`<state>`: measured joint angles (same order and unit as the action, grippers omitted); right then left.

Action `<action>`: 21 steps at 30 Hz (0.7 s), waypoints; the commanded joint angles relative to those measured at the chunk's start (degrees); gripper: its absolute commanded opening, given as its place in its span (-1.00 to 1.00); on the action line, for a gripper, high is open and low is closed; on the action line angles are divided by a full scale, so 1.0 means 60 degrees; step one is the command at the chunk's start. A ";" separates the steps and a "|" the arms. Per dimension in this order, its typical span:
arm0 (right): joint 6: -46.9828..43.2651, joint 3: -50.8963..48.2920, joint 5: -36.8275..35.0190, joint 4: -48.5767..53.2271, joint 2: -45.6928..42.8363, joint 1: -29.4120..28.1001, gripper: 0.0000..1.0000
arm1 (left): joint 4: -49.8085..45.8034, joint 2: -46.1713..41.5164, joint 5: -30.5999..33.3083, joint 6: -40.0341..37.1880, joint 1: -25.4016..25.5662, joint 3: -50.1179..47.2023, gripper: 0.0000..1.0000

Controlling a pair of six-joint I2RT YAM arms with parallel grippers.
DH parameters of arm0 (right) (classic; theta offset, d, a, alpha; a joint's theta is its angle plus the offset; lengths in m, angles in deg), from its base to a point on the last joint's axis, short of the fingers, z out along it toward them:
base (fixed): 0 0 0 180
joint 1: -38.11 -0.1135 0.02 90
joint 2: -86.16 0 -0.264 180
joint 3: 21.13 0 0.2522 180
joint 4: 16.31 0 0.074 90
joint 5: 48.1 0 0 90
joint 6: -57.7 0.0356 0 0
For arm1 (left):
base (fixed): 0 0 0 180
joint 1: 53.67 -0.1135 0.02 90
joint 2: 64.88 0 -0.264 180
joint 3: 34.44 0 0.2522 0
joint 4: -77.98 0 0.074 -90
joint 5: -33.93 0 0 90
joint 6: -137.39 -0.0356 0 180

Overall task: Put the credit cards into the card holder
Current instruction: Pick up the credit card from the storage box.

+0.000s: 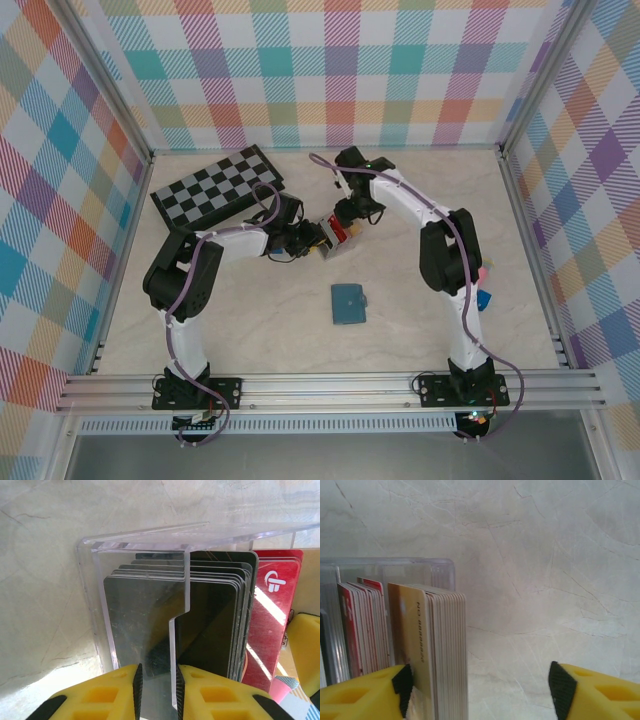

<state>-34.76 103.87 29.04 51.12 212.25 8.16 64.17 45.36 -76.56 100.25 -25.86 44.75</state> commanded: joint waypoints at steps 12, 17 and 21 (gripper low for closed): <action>-0.0140 0.0356 -0.0130 0.0167 -0.0219 -0.0083 -0.01 | -0.0945 0.0364 0.0206 -0.0270 -0.0095 0.0012 -0.50; -0.0161 0.0400 -0.0178 0.0183 -0.0210 -0.0124 -0.07 | -0.0955 0.0374 0.0200 -0.0270 -0.0097 -0.0006 -0.50; -0.0162 0.0415 -0.0134 0.0196 -0.0197 -0.0139 -0.18 | -0.0961 0.0377 0.0195 -0.0285 -0.0099 0.0019 -0.50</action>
<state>-34.96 104.88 29.41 51.12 212.25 7.22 64.17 45.45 -76.56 99.97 -25.86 44.86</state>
